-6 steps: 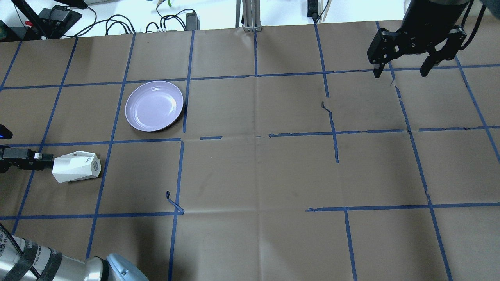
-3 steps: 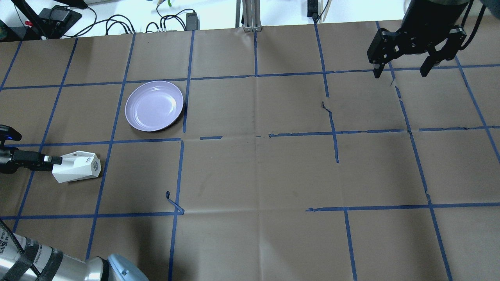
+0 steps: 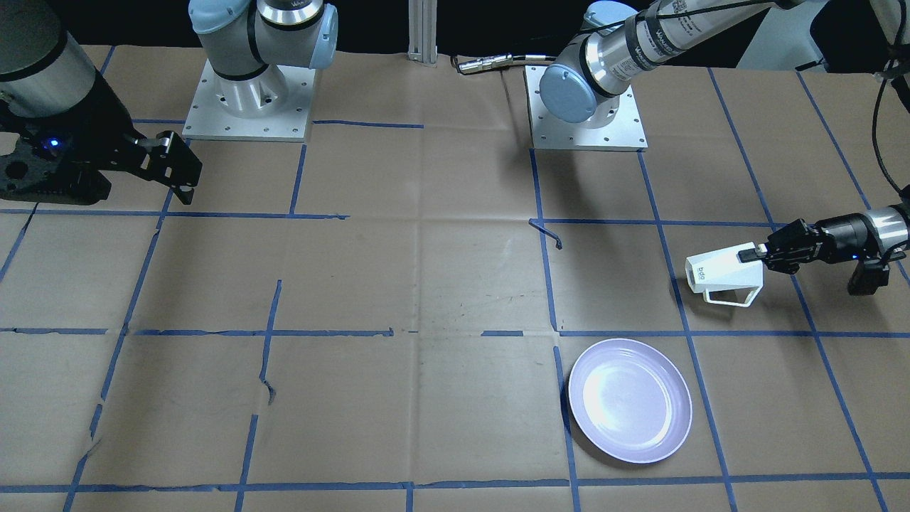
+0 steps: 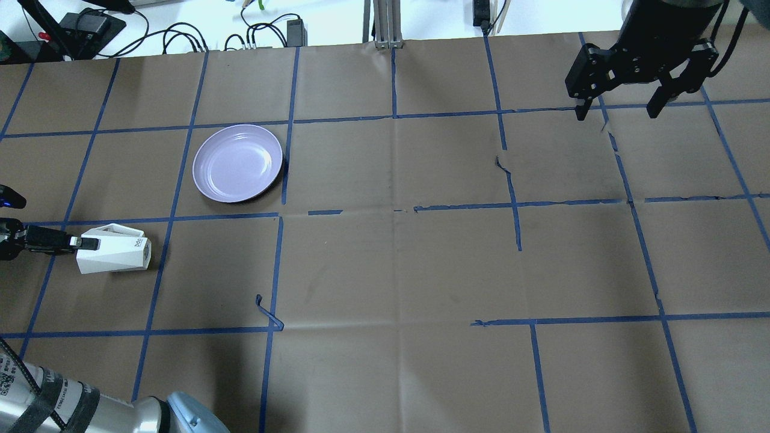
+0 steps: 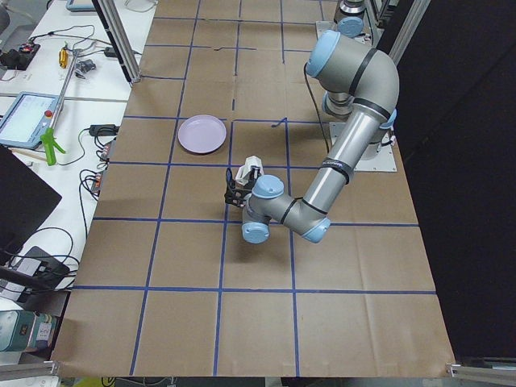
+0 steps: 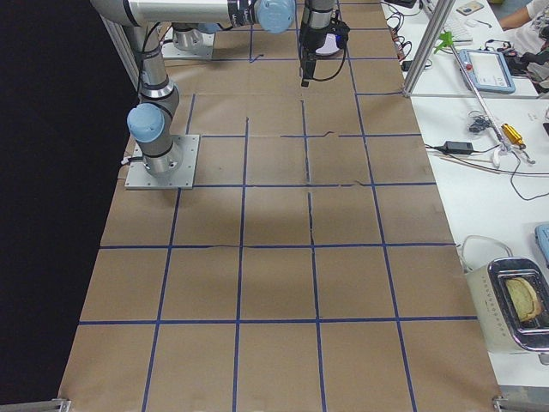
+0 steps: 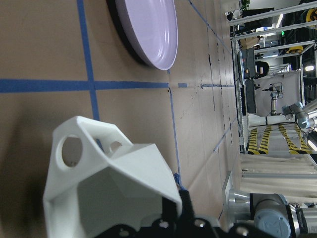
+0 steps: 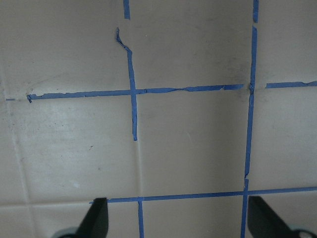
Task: Flip cup and place on plate
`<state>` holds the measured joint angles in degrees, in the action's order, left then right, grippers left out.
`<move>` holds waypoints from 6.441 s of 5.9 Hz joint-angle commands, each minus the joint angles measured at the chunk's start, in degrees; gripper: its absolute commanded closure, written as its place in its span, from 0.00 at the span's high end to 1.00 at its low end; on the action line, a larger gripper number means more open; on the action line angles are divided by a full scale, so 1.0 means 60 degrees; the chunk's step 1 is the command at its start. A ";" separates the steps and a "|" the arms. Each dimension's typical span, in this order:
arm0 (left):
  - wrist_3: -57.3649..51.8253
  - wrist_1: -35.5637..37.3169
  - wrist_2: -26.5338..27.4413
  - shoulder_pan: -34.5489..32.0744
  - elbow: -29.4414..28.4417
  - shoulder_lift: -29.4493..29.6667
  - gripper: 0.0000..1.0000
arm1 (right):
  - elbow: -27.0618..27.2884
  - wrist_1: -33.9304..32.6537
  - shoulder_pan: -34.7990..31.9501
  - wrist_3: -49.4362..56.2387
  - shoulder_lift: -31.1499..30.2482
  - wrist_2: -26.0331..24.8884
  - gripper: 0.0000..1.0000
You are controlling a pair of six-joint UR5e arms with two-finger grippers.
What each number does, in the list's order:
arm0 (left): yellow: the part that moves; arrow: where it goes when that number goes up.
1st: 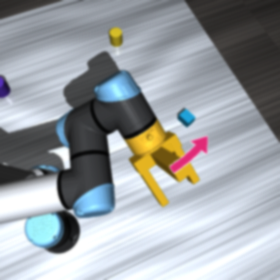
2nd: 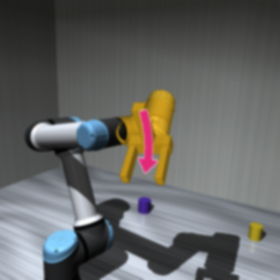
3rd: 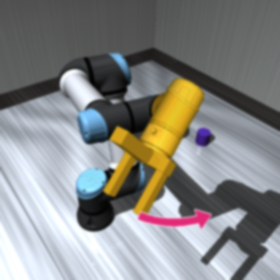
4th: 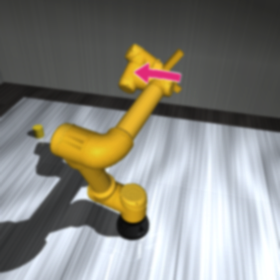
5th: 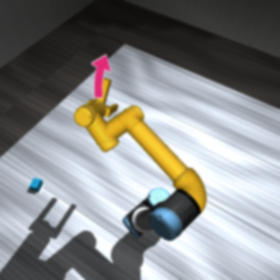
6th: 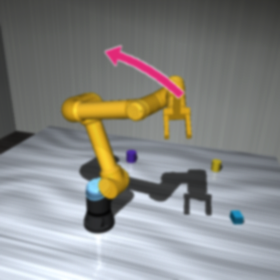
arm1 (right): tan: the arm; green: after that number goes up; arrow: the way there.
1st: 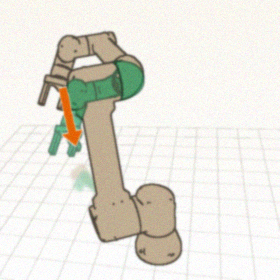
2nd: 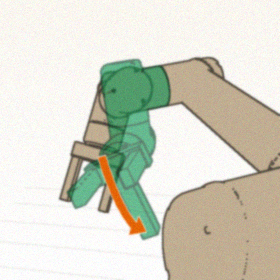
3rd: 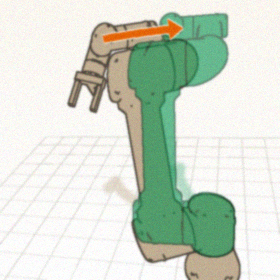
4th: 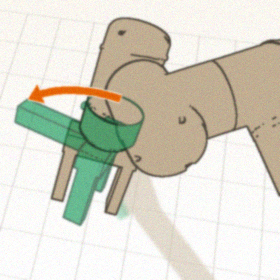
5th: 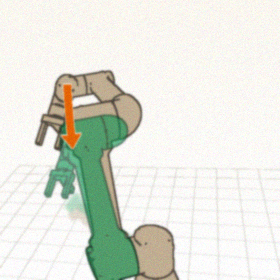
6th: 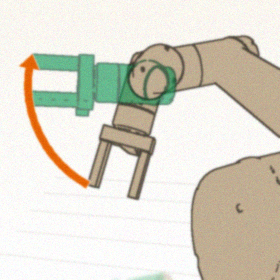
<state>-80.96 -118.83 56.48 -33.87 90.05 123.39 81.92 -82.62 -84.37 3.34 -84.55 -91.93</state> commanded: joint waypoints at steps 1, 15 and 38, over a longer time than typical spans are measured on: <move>0.1195 -0.0088 -0.0431 -0.0155 -0.0053 -0.0814 0.00 | 0.0000 0.0000 0.0000 0.0000 0.0000 0.0000 1.00; 0.8014 0.9551 0.6716 -0.8770 -0.0053 -0.1040 0.00 | 0.0000 0.0000 0.0000 0.0000 0.0000 0.0000 1.00; 1.2526 0.3823 0.5265 -0.9297 -0.1488 -0.4496 0.99 | 0.0000 0.0000 0.0000 0.0000 0.0000 0.0000 1.00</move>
<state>-5.82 -95.92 88.15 -89.68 81.20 96.39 81.92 -82.62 -84.37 3.34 -84.55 -91.93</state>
